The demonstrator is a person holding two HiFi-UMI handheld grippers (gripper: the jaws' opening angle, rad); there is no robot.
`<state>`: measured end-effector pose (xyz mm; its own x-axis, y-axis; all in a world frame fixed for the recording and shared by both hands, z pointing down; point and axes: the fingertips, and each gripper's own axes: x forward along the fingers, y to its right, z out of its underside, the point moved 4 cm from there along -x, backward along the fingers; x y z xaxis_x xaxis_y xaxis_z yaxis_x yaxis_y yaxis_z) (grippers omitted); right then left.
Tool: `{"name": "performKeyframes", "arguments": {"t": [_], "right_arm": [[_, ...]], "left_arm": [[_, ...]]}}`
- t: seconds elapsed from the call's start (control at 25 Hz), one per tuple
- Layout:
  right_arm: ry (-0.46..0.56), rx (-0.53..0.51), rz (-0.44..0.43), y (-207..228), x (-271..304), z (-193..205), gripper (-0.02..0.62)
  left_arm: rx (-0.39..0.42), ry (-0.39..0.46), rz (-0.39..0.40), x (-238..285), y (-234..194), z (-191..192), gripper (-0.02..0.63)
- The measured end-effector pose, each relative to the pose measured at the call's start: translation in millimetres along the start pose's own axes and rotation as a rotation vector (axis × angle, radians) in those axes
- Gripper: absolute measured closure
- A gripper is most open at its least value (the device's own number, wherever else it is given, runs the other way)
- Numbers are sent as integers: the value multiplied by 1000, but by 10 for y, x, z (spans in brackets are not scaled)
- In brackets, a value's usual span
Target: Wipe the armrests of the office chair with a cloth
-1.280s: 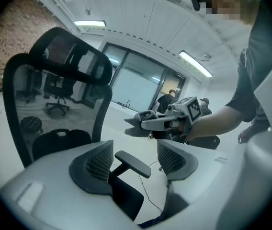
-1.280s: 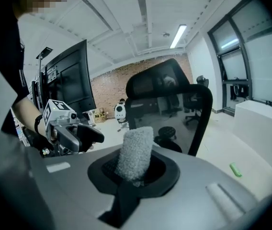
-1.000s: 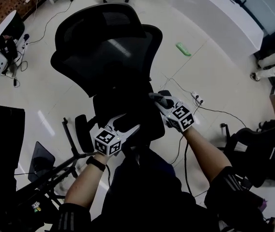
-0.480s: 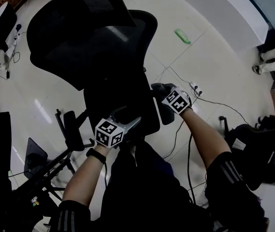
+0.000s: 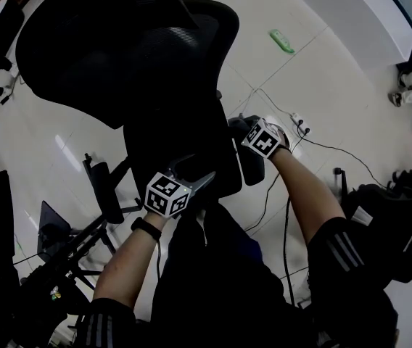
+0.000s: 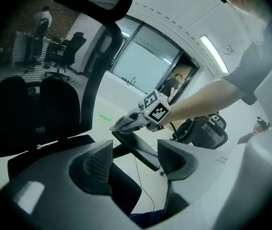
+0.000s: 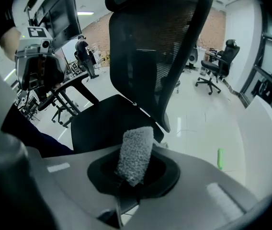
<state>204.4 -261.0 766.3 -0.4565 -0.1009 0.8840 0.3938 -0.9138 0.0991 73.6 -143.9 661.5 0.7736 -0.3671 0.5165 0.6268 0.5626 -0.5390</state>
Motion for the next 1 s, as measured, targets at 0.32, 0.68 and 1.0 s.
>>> {"name": "performKeyframes", "arguments": {"t": [0.32,0.68,1.0], "right_arm": [[31,47,-38,-109,-51,202,561],[65,82,-41,-399,-205,532,561],[51,69,-46,-848,-352,926,561]], "left_arm": [[1,2,-16,44,-10,-60,291],[-5,8,-16,51,89,0,291],[-18,12,-10,35,250,123,291]]}}
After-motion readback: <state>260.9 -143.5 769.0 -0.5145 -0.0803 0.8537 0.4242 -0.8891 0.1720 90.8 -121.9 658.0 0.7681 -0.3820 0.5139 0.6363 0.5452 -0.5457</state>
